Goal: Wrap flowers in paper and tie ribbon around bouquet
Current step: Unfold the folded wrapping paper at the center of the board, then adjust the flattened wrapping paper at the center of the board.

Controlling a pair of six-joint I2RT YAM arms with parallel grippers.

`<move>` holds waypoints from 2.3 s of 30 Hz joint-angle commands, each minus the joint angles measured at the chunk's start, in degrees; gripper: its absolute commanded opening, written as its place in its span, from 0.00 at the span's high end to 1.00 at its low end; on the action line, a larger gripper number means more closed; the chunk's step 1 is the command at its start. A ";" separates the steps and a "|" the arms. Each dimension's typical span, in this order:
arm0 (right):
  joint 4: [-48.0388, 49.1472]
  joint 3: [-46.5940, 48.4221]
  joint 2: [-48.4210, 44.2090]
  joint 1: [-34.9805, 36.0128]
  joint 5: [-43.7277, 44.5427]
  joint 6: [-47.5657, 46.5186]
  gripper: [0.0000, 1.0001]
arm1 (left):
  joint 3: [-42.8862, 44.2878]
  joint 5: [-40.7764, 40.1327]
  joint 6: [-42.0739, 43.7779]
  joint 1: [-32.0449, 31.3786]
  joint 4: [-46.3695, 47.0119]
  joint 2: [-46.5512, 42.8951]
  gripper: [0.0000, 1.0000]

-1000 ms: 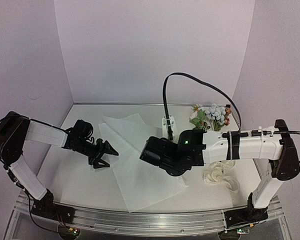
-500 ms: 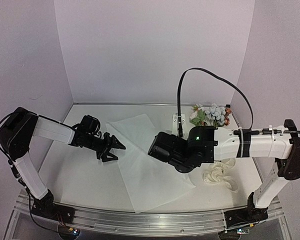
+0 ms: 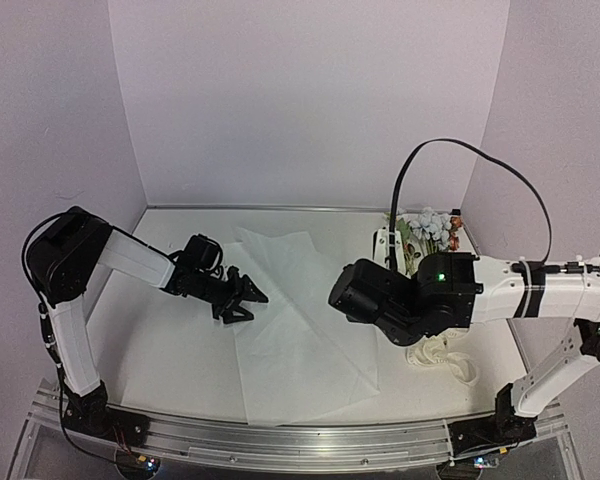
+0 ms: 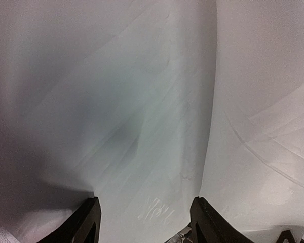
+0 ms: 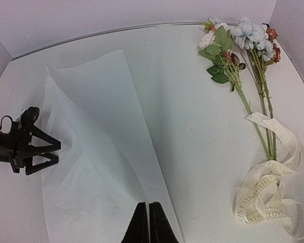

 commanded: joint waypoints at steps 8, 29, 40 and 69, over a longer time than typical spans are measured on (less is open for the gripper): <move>-13.88 -8.45 -7.40 -0.59 14.02 6.24 1.00 | 1.88 -8.76 6.36 6.96 -17.13 2.97 0.36; -12.91 -8.63 5.22 3.48 -8.12 13.92 0.83 | 20.36 -16.42 20.68 13.86 -33.62 11.24 0.36; 0.97 -14.46 -1.87 -3.75 -28.90 -8.06 0.16 | 36.71 -19.98 32.56 19.04 -42.86 18.04 0.34; 6.28 -1.99 10.96 -40.73 -48.12 -25.30 0.33 | 57.84 -16.19 25.31 -5.39 -36.17 22.24 0.18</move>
